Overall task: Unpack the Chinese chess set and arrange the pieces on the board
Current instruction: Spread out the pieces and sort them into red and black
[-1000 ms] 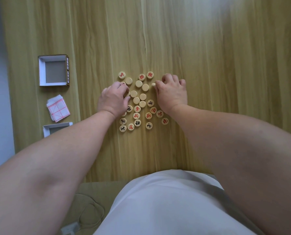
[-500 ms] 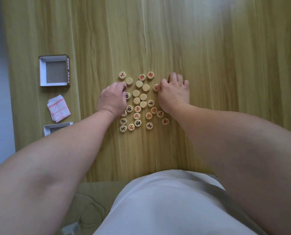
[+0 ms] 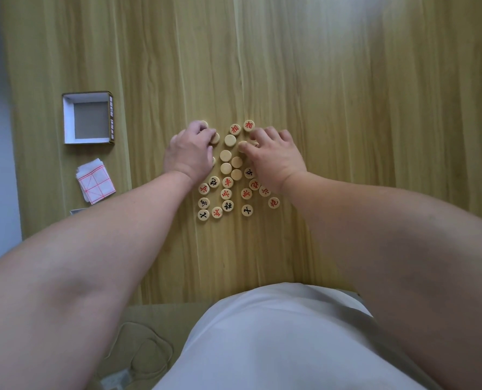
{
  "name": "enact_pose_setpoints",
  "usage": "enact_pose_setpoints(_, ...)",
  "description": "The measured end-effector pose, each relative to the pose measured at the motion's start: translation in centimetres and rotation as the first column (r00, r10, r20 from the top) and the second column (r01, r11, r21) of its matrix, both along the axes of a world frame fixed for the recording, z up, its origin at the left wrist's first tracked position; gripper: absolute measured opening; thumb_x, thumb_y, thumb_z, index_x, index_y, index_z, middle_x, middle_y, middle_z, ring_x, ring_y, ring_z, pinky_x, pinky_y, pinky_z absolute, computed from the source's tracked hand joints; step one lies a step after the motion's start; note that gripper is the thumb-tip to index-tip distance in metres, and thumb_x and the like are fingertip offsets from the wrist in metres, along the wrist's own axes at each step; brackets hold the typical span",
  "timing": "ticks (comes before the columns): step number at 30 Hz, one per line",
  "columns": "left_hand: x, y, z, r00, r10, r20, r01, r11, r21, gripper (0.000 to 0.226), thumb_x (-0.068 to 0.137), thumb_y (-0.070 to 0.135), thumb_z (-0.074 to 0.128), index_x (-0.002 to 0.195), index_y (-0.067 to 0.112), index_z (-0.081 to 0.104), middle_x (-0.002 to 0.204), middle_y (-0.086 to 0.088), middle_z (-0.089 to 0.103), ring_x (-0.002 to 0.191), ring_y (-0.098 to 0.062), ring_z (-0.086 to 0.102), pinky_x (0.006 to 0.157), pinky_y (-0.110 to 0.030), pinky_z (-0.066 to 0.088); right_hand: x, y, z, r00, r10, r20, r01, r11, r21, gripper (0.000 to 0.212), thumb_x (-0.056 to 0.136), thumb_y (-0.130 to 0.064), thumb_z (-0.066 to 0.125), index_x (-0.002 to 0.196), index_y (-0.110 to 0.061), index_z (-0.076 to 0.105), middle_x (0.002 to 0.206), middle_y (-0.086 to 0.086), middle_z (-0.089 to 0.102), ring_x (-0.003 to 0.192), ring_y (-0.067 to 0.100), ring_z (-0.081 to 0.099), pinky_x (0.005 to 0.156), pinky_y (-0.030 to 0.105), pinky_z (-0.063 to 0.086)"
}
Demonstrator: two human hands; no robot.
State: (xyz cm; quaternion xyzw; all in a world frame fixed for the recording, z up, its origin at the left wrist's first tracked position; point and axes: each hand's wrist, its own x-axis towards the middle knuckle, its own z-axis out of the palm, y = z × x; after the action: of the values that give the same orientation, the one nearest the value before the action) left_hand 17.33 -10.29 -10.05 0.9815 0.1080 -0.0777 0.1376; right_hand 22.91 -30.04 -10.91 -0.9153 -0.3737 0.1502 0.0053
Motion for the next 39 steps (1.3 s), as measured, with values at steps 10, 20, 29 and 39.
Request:
enact_pose_setpoints(10, 0.4, -0.2, -0.4, 0.999, -0.042, 0.002, 0.042, 0.999, -0.006, 0.022, 0.091, 0.027, 0.06, 0.109, 0.017, 0.069, 0.106, -0.006, 0.062, 0.088, -0.032, 0.062, 0.082, -0.04, 0.05, 0.6, 0.3, -0.1, 0.998, -0.04, 0.04, 0.037, 0.995, 0.093, 0.022, 0.095, -0.019, 0.056, 0.117, -0.017, 0.059, 0.12, 0.0, 0.06, 0.119, 0.028, 0.048, 0.098, 0.044, 0.036)
enact_pose_setpoints(20, 0.9, -0.5, -0.4, 0.998, 0.057, -0.029, -0.059, 0.997, -0.051, 0.023, 0.097, 0.019, 0.045, 0.111, 0.013, 0.063, 0.11, -0.011, 0.063, 0.091, -0.041, 0.06, 0.081, -0.045, 0.048, 0.8, 0.8, -0.8, 0.974, -0.226, 0.029, 0.222, 0.969, 0.106, 0.026, 0.096, -0.015, 0.053, 0.121, -0.021, 0.054, 0.111, 0.001, 0.06, 0.112, 0.027, 0.048, 0.094, 0.041, 0.034)
enact_pose_setpoints(29, 1.7, -1.3, -0.3, 0.996, 0.08, -0.029, -0.082, 0.995, -0.061, 0.025, 0.096, 0.03, 0.055, 0.114, 0.017, 0.065, 0.116, -0.006, 0.057, 0.094, -0.035, 0.062, 0.083, -0.042, 0.05, -0.3, 1.0, -0.5, 0.996, -0.033, 0.079, 0.018, 0.983, 0.185, 0.023, 0.09, -0.037, 0.064, 0.102, -0.017, 0.068, 0.106, 0.009, 0.058, 0.104, 0.035, 0.053, 0.09, 0.048, 0.04)
enact_pose_setpoints(39, 2.4, -2.6, -0.3, 0.999, 0.046, -0.026, -0.046, 0.999, -0.027, 0.029, 0.093, 0.045, 0.058, 0.105, 0.024, 0.075, 0.105, -0.002, 0.054, 0.089, -0.029, 0.058, 0.079, -0.038, 0.048, -0.5, 0.7, -0.6, 0.998, -0.038, 0.046, 0.03, 0.989, 0.148, 0.02, 0.096, -0.032, 0.06, 0.101, -0.019, 0.074, 0.112, 0.007, 0.057, 0.114, 0.032, 0.049, 0.096, 0.047, 0.037)
